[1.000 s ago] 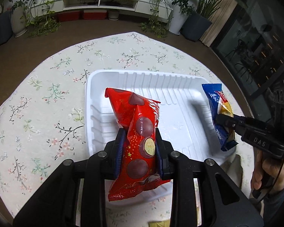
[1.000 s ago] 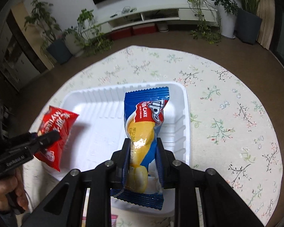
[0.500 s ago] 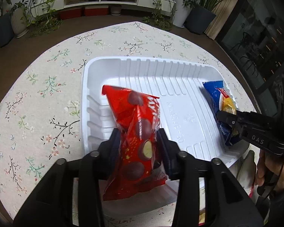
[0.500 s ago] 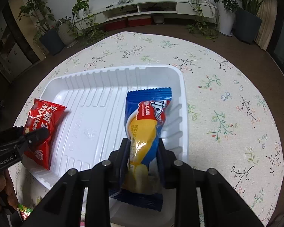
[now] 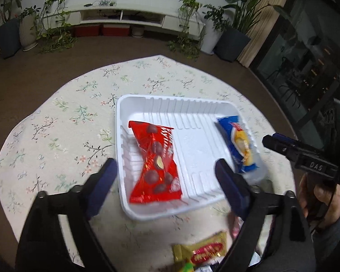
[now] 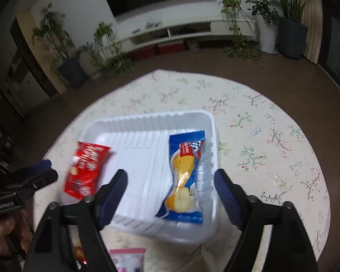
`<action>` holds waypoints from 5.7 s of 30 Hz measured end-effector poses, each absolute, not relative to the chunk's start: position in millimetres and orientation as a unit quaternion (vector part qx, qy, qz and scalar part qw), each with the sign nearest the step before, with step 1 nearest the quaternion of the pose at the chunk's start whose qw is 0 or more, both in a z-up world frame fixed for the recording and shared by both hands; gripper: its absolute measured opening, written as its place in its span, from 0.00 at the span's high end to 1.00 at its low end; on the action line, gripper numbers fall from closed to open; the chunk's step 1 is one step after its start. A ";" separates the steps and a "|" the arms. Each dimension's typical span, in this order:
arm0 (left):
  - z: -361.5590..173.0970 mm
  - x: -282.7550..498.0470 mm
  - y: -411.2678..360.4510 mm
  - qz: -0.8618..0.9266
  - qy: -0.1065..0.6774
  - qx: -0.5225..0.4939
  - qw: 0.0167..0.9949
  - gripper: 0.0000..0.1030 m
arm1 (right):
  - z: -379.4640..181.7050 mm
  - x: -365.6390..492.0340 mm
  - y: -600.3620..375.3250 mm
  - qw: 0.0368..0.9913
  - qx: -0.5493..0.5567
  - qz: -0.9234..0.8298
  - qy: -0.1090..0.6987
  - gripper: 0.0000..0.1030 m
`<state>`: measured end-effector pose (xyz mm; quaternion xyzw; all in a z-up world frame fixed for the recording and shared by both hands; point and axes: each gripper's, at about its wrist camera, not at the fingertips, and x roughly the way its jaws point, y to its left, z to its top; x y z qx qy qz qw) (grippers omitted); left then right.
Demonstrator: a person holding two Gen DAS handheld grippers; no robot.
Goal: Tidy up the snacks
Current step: 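Carry both packets over the white tray and open both grippers to drop them, then move both tools back over the remaining snack pile, then grasp the red-gold checkered candy with the left gripper while the right grasps the light-blue wafer packet, then carry both packets to the white tray and open both grippers over it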
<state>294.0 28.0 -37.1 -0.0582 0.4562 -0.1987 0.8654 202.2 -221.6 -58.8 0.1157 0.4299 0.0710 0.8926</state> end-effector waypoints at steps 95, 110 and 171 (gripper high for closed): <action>-131.1 25.9 45.9 -0.212 0.492 -0.145 0.832 0.79 | -87.6 -73.9 -161.3 0.912 0.100 0.126 0.378 0.14; -128.1 17.5 72.6 -0.245 0.500 -0.173 0.812 0.84 | -103.1 -35.5 -144.8 0.885 0.002 0.131 0.447 0.26; -88.5 22.1 84.7 -0.280 0.464 -0.166 0.824 0.88 | -91.0 -34.0 -160.3 0.877 0.099 0.192 0.429 0.60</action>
